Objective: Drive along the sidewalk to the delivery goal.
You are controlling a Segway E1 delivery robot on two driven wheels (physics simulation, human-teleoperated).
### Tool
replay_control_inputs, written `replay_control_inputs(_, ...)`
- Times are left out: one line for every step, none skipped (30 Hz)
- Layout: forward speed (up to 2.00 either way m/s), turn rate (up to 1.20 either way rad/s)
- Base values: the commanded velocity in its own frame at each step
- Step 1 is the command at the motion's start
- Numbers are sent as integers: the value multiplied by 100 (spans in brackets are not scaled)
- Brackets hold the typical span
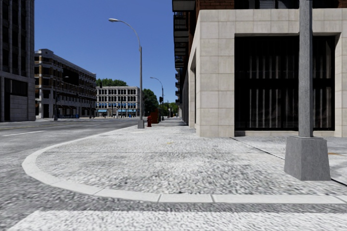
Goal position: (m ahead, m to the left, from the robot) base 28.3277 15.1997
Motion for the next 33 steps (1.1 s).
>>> replay_control_inputs(156, 0)
replay_control_inputs(156, 0)
replay_control_inputs(156, 0)
replay_control_inputs(156, 0)
replay_control_inputs(156, 5)
replay_control_inputs(156, 5)
replay_control_inputs(156, 19)
replay_control_inputs(156, 24)
replay_control_inputs(156, 25)
replay_control_inputs(156, 25)
replay_control_inputs(156, 18)
replay_control_inputs(156, 5)
replay_control_inputs(156, 5)
replay_control_inputs(156, 1)
replay_control_inputs(156, 0)
replay_control_inputs(156, 0)
replay_control_inputs(156, 0)
replay_control_inputs(156, 0)
replay_control_inputs(156, 0)
replay_control_inputs(156, 0)
replay_control_inputs(156, 0)
replay_control_inputs(156, 0)
replay_control_inputs(156, 0)
replay_control_inputs(156, 0)
replay_control_inputs(156, 0)
replay_control_inputs(156, 0)
replay_control_inputs(156, 0)
replay_control_inputs(156, 0)
replay_control_inputs(156, 0)
replay_control_inputs(156, 0)
replay_control_inputs(156, 0)
replay_control_inputs(156, 0)
replay_control_inputs(156, 0)
